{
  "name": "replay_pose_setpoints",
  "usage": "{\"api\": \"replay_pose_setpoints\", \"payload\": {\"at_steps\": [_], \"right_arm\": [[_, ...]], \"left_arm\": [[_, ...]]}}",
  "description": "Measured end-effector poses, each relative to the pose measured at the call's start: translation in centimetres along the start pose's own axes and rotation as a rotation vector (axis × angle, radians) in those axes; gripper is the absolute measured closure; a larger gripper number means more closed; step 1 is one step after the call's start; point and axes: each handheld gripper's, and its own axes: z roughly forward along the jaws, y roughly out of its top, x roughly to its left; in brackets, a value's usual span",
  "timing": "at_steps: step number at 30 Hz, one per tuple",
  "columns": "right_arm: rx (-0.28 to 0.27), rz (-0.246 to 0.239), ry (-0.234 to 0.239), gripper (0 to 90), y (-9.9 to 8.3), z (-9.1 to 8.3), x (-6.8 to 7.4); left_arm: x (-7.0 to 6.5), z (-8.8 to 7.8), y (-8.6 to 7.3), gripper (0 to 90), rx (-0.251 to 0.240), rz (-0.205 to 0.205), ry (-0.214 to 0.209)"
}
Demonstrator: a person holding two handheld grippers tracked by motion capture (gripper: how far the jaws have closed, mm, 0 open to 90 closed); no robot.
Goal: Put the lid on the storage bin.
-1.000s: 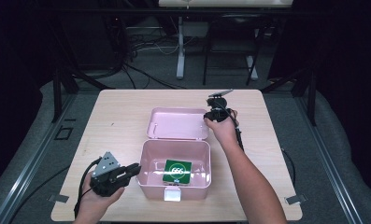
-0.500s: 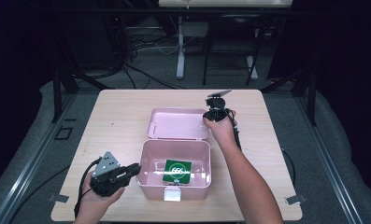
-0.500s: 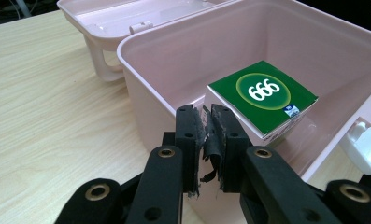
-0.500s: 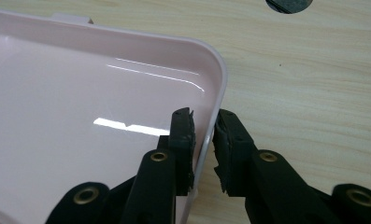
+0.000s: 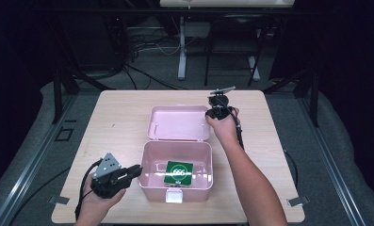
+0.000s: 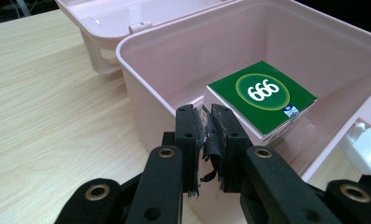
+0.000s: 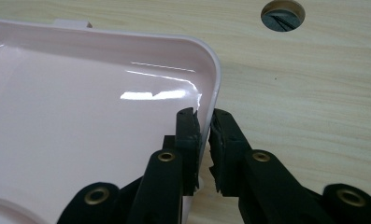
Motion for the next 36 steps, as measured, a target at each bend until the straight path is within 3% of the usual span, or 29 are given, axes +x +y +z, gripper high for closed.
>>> {"api": "replay_pose_setpoints", "payload": {"at_steps": [9,36], "right_arm": [[-0.061,0.012,0.034,83.7,0.3,-1.8,0.1],[-0.238,-0.07,0.075,86.5,-0.2,-7.0,1.2]], "left_arm": [[0.0,0.0,0.1,81.9,0.002,-0.001,0.003],[0.0,0.1,0.1,82.5,-0.002,-0.008,0.006]]}}
